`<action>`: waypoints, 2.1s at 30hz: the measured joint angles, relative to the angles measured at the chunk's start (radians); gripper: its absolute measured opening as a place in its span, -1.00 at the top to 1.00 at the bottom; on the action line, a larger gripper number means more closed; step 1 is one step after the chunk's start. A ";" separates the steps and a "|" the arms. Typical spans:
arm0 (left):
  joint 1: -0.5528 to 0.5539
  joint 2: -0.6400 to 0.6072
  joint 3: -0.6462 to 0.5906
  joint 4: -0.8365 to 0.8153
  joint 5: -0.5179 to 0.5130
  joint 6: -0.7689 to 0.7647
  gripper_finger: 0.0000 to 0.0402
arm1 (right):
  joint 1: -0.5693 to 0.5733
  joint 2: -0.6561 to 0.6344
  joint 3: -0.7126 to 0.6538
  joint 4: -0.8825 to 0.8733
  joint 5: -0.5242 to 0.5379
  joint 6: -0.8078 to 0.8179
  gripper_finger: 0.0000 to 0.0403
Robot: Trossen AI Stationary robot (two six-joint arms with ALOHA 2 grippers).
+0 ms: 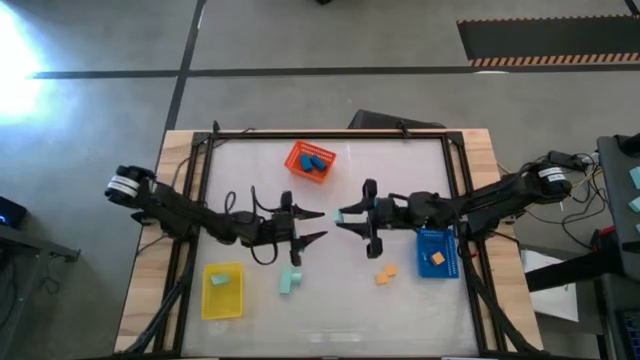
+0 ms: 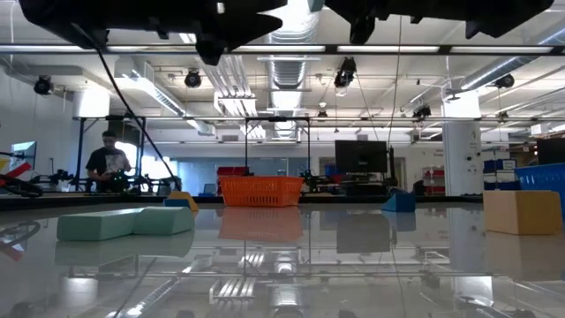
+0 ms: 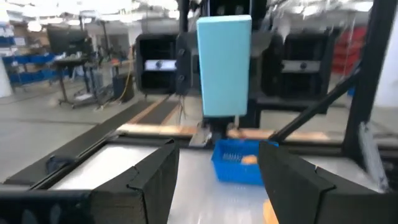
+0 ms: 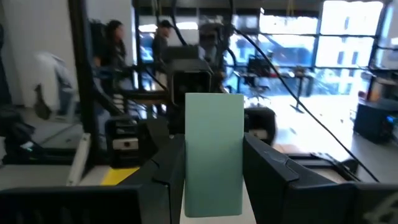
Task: Sort & place blocks by color
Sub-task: Put the green block into the yellow bin
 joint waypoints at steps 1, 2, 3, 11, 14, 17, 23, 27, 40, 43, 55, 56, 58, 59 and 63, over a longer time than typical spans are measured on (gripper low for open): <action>0.001 0.023 0.009 0.041 0.016 0.000 -0.01 | 0.000 0.001 -0.003 0.009 -0.008 0.001 0.43; 0.001 0.043 0.014 0.074 0.026 0.000 -0.01 | 0.000 0.002 -0.004 0.012 -0.010 0.001 0.43; 0.001 0.060 0.020 0.100 0.027 0.000 -0.01 | 0.000 0.004 -0.004 0.017 -0.010 0.000 0.43; 0.007 0.169 0.108 0.184 0.032 0.000 -0.01 | 0.000 0.006 -0.005 0.025 -0.019 0.002 0.43; 0.009 0.195 0.146 0.185 0.028 0.001 -0.01 | 0.000 0.006 -0.003 0.027 -0.022 0.003 0.43; 0.014 0.210 0.173 0.186 0.029 0.001 -0.01 | 0.000 0.006 -0.004 0.024 -0.031 0.003 0.43; 0.024 0.213 0.180 0.186 0.031 0.003 -0.01 | 0.000 0.006 -0.005 0.025 -0.046 0.011 0.43; 0.024 0.213 0.179 0.186 0.033 0.009 0.02 | 0.000 0.006 -0.005 0.025 -0.046 0.010 0.43; 0.027 0.215 0.175 0.176 0.032 0.009 0.43 | 0.000 0.006 -0.006 0.008 -0.047 0.011 0.29; 0.027 0.215 0.170 0.177 0.027 0.010 0.43 | -0.001 0.006 -0.006 0.000 -0.044 0.046 0.23; 0.027 0.215 0.164 0.110 0.016 -0.006 0.43 | 0.000 -0.039 -0.002 -0.080 -0.035 0.056 -0.06; 0.026 0.215 0.164 0.079 0.011 -0.020 0.43 | 0.000 -0.053 0.004 -0.110 -0.035 0.056 -0.07; 0.026 0.207 0.164 -0.005 -0.006 -0.063 0.43 | 0.000 -0.085 0.010 -0.182 -0.024 0.067 -0.10; 0.026 0.198 0.165 -0.060 -0.009 -0.091 0.43 | 0.000 -0.102 0.015 -0.221 -0.005 0.071 -0.10; 0.026 0.131 0.194 -0.404 -0.013 -0.250 0.43 | 0.000 -0.176 0.022 -0.376 0.067 0.090 -0.11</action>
